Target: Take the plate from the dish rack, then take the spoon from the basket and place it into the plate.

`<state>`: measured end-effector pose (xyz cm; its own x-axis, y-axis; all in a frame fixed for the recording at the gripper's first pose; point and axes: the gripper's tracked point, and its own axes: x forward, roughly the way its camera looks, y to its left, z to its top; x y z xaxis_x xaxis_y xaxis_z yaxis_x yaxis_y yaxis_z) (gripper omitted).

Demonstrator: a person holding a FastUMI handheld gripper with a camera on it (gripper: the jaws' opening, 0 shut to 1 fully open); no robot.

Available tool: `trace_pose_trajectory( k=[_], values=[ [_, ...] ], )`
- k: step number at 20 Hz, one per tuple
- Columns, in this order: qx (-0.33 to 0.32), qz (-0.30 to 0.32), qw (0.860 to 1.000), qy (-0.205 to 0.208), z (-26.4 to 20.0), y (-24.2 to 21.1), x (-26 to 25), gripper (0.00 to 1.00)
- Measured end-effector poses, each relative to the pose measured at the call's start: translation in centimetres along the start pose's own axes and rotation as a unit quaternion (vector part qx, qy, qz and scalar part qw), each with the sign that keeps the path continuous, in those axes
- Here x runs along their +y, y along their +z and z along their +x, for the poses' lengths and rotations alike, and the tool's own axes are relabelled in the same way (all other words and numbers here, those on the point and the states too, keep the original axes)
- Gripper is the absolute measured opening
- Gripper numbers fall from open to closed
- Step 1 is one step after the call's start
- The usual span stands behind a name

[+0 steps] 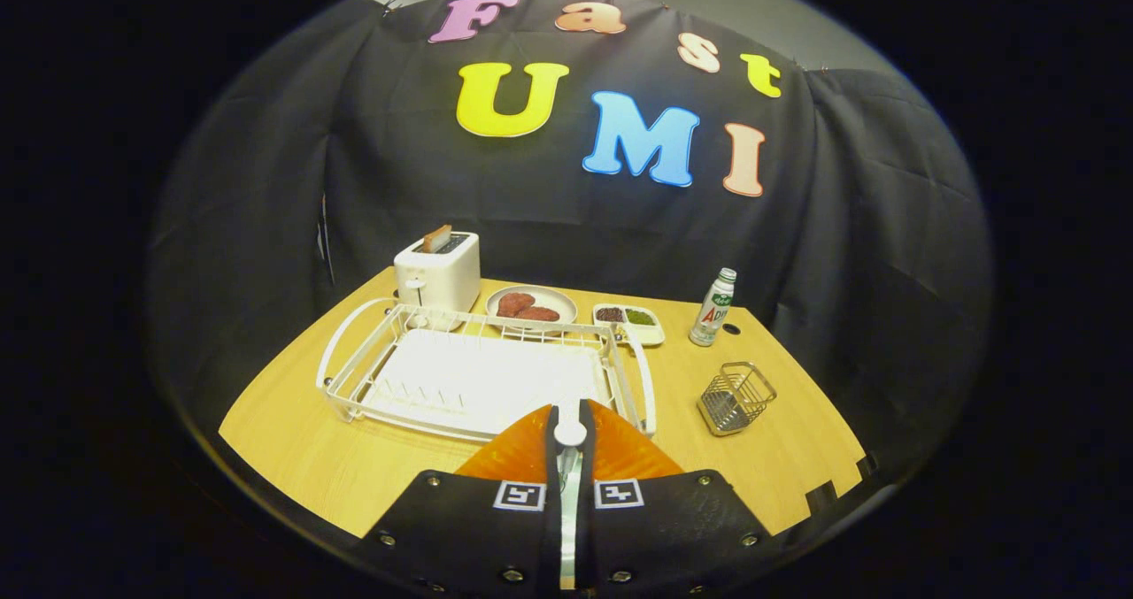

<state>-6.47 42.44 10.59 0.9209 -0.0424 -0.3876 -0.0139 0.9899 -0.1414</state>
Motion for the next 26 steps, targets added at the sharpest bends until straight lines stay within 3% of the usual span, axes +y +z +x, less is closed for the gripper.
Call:
trace_pose_trajectory(
  k=[10, 18, 24, 26],
  values=[
    [0.034, 0.001, 0.998, 0.059, 1.2, -3.4, 3.5, 0.06],
    [0.039, 0.002, 0.997, 0.067, 2.2, -3.7, 3.2, 0.06],
    [0.026, -0.003, 0.999, 0.032, 2.3, -2.9, 1.2, 0.23],
    [0.027, -0.005, 1.0, 0.013, 2.6, -2.7, 0.2, 0.41]
  ],
)
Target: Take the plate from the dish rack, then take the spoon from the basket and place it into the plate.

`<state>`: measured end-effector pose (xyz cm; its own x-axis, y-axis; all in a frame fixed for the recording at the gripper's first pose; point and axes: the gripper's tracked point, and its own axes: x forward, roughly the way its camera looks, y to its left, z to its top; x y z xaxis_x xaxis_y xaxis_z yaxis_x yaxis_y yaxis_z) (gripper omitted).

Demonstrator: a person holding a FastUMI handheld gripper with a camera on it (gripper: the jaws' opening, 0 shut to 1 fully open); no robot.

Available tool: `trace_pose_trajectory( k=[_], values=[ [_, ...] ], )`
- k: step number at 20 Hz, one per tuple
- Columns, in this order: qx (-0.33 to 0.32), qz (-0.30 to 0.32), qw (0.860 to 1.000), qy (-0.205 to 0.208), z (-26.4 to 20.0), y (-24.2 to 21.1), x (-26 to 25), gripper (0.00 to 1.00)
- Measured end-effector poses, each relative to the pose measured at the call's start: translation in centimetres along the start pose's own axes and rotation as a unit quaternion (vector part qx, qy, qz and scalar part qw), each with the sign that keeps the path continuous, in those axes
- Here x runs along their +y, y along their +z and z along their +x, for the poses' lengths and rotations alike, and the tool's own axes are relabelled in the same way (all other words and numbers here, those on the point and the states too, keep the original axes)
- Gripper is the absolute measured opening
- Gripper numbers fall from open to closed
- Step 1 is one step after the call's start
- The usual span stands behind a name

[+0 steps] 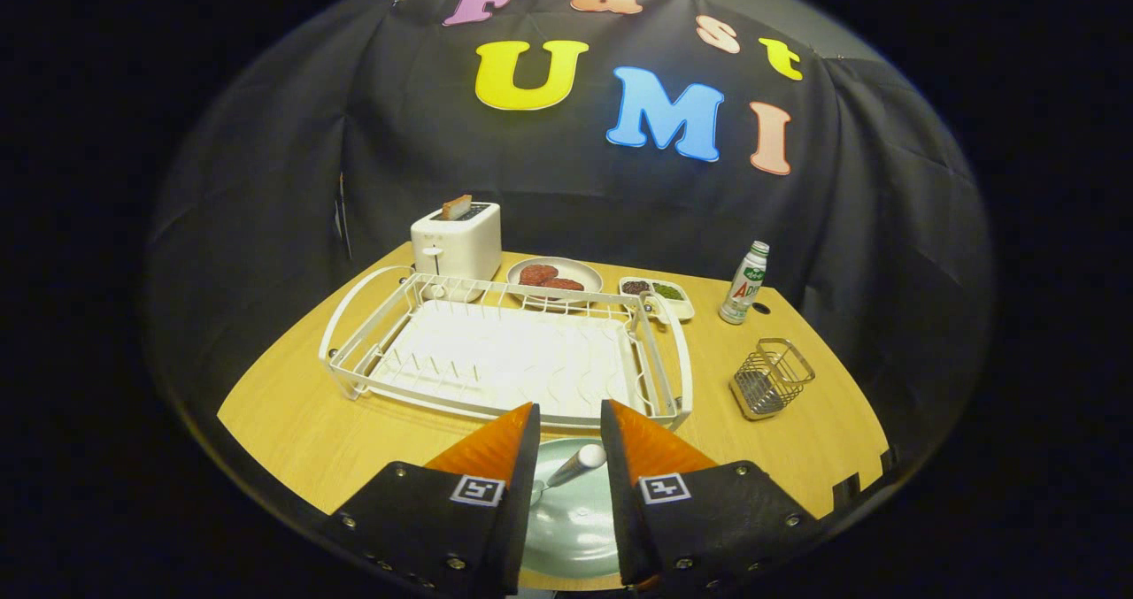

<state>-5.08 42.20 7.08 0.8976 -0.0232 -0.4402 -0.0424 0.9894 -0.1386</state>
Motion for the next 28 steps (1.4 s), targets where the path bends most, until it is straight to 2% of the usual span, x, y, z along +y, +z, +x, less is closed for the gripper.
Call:
trace_pose_trajectory(
  k=[16, 22, 28],
  values=[
    [-0.017, 0.005, 1.0, -0.012, 0.2, 2.4, -1.8, 0.42],
    [-0.078, 0.018, 0.997, -0.019, -2.4, 8.7, -3.5, 0.42],
    [-0.167, 0.035, 0.985, -0.018, -5.7, 17.1, -6.3, 0.42]
  ],
)
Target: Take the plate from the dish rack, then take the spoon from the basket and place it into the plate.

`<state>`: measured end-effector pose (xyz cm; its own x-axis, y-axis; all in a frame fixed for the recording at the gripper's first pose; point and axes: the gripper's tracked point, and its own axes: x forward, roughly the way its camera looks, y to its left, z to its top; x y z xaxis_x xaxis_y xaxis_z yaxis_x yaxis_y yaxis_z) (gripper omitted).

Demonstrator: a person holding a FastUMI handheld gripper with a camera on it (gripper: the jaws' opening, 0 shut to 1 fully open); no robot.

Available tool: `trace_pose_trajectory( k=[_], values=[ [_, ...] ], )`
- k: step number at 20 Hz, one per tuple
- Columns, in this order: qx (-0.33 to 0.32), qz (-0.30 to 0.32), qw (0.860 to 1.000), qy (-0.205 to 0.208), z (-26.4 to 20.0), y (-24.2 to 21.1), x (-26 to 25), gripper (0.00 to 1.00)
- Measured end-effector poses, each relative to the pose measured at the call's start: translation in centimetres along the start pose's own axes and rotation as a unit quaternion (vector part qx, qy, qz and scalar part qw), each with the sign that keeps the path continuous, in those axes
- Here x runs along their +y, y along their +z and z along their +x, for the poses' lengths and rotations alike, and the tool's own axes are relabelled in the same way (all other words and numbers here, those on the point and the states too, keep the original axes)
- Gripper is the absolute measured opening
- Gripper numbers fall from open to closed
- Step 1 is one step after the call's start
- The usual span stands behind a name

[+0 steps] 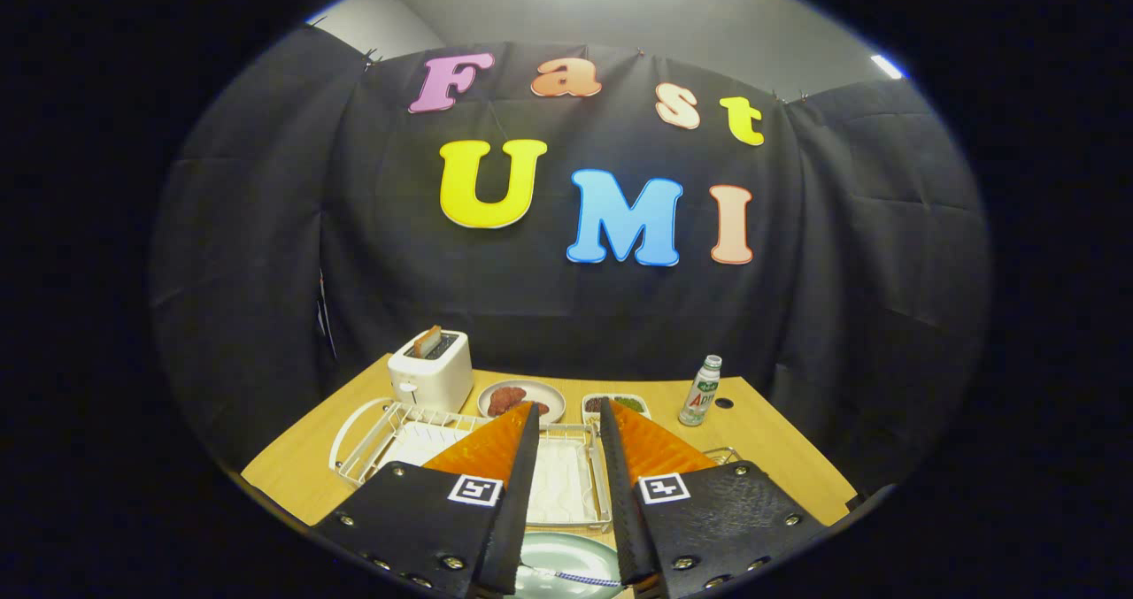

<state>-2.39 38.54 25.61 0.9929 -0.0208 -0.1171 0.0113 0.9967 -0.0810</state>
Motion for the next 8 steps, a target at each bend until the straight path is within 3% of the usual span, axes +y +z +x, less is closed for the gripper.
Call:
trace_pose_trajectory(
  k=[8],
  values=[
    [-0.035, 0.017, 0.999, -0.03, 0.3, 4.2, -4.9, 0.42]
  ],
)
